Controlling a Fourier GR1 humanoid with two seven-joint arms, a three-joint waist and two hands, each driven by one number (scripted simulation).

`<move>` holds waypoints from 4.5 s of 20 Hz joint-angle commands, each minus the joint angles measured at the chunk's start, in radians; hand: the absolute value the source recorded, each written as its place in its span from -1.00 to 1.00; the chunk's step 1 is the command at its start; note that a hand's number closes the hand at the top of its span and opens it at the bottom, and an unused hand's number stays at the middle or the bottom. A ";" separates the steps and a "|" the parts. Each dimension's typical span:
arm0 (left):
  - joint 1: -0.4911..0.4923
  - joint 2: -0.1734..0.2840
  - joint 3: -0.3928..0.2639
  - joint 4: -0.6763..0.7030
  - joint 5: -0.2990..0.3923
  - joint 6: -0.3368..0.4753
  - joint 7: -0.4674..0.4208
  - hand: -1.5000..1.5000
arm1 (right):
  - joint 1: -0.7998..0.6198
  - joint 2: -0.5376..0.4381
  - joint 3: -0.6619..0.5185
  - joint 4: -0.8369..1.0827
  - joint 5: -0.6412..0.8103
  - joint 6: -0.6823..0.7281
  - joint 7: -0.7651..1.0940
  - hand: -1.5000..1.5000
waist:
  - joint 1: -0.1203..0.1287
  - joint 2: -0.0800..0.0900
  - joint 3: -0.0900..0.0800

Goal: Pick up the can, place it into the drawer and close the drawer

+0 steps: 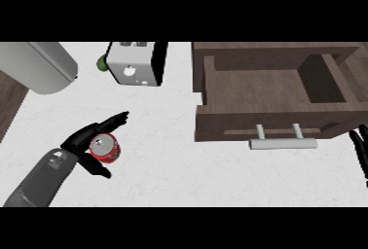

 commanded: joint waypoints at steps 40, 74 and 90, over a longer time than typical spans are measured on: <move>0.076 -0.310 0.121 -0.947 0.333 0.736 0.807 1.00 | 0.072 0.038 -0.049 -0.047 -0.025 0.014 -0.022 -1.00 | 0.025 -0.011 0.003; -0.828 -0.356 -0.103 -0.418 0.482 1.116 1.138 1.00 | 0.015 0.009 -0.087 -0.053 -0.056 0.039 0.034 -1.00 | -0.021 -0.001 0.003; -0.951 -0.356 -0.228 -0.107 0.659 1.125 0.980 1.00 | -0.083 -0.007 -0.086 0.031 -0.046 0.030 0.034 -1.00 | -0.060 0.010 0.005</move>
